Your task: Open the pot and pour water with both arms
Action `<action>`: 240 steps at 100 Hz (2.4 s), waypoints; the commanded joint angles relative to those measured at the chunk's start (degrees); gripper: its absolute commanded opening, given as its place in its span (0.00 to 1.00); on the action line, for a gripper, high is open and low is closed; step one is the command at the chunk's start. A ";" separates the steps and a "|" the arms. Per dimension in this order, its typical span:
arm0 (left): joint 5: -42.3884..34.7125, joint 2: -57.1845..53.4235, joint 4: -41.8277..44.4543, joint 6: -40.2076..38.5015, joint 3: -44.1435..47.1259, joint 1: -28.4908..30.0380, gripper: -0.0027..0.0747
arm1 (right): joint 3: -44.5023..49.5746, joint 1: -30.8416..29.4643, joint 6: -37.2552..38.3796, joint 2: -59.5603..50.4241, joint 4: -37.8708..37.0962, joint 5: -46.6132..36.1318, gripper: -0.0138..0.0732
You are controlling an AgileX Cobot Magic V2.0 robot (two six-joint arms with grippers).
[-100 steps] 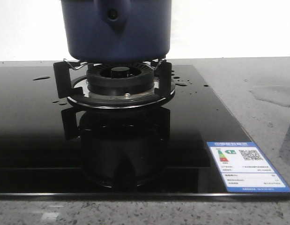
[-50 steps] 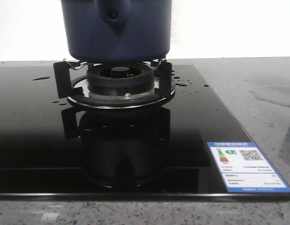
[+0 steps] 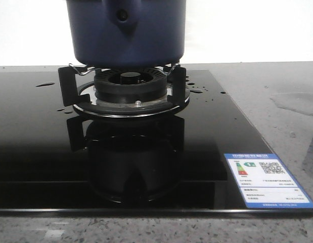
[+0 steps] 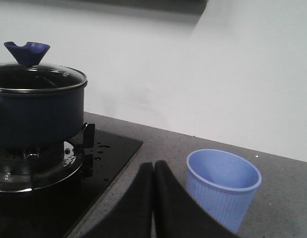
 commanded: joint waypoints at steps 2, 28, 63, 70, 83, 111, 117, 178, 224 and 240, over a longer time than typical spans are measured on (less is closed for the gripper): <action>-1.30 0.18 27.83 -28.59 -1.99 0.07 0.01 | -1.40 -0.07 -0.45 0.69 0.60 -4.28 0.08; -3.62 -3.58 67.51 -67.54 -0.56 0.07 0.01 | -1.40 -0.07 -0.45 0.69 0.60 -4.28 0.08; -8.09 -16.99 71.72 -74.66 8.80 10.89 0.01 | -1.40 -0.07 -0.45 0.69 0.60 -4.28 0.08; -7.89 -18.23 71.72 -75.60 10.44 13.21 0.01 | -1.40 -0.07 -0.45 0.69 0.60 -4.28 0.08; -3.61 -20.01 72.35 -77.28 13.01 16.10 0.01 | -1.40 -0.07 -0.45 0.69 0.60 -4.28 0.08; 5.01 -20.14 72.66 -77.54 14.31 16.67 0.01 | -1.40 -0.07 -0.45 0.69 0.60 -4.28 0.08; 5.01 -20.14 72.66 -77.54 14.31 16.67 0.01 | -1.40 -0.07 -0.45 0.69 0.60 -4.28 0.08; 4.91 -20.14 72.66 -77.54 14.31 16.67 0.01 | -1.40 -0.07 -0.45 0.69 0.60 -4.28 0.08; 4.91 -20.14 72.66 -77.54 14.31 16.67 0.01 | 2.33 -0.20 6.67 0.69 -10.31 -11.96 0.08; 4.91 -20.14 72.66 -77.54 14.31 16.67 0.01 | 11.23 -0.28 36.62 0.69 -31.37 -20.01 0.08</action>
